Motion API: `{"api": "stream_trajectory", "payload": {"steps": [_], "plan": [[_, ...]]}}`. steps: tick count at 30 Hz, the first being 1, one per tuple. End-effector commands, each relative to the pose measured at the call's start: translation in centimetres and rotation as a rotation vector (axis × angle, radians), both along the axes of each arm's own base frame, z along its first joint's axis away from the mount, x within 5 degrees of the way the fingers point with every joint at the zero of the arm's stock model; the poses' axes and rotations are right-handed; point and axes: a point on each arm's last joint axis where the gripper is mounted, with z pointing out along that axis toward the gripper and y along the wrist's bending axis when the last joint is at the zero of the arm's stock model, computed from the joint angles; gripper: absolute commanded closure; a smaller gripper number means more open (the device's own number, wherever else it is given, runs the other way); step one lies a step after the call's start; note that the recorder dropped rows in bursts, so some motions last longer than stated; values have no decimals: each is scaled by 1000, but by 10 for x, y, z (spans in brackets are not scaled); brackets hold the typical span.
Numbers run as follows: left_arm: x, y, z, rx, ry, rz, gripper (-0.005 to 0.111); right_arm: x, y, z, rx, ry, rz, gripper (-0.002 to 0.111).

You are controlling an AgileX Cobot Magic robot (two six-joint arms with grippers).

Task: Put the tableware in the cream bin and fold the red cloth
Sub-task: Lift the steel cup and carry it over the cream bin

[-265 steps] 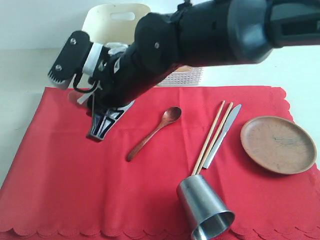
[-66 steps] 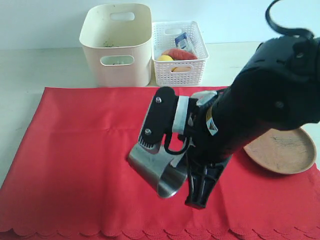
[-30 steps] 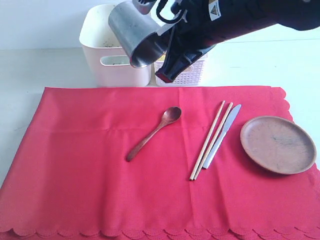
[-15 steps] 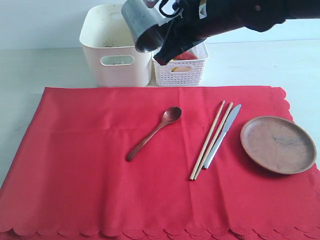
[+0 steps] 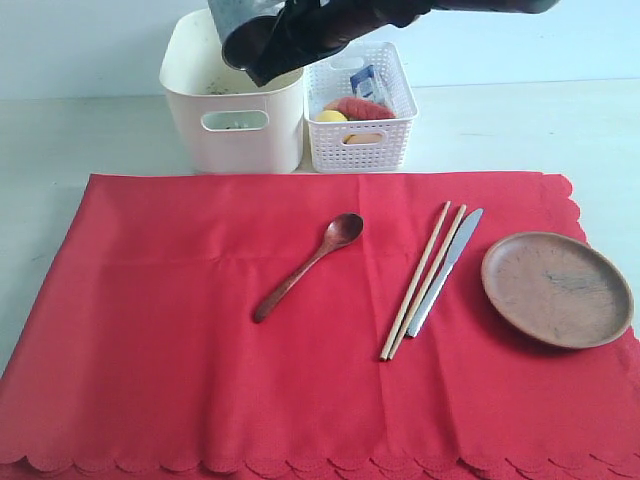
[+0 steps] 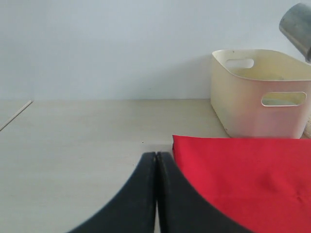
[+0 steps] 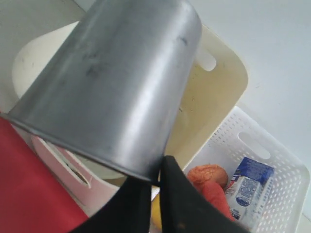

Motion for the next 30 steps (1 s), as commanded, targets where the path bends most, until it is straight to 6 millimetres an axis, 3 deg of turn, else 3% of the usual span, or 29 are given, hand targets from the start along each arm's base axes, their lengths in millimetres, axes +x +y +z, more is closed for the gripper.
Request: {"api": "stream_trajectory", "payload": {"steps": [1,8,23,30], "plan": [[0,0,0,-6,-7,2,104,18,-3,-6,67,26,-74,108],[0,0,0,-6,-7,2,104,24,-5,-20,66,50,-92,108],[0,0,0,-6,-7,2,104,25,-3,-21,76,37,-84,108],[0,0,0,-6,-7,2,104,25,-3,-21,76,37,-84,88]]}}
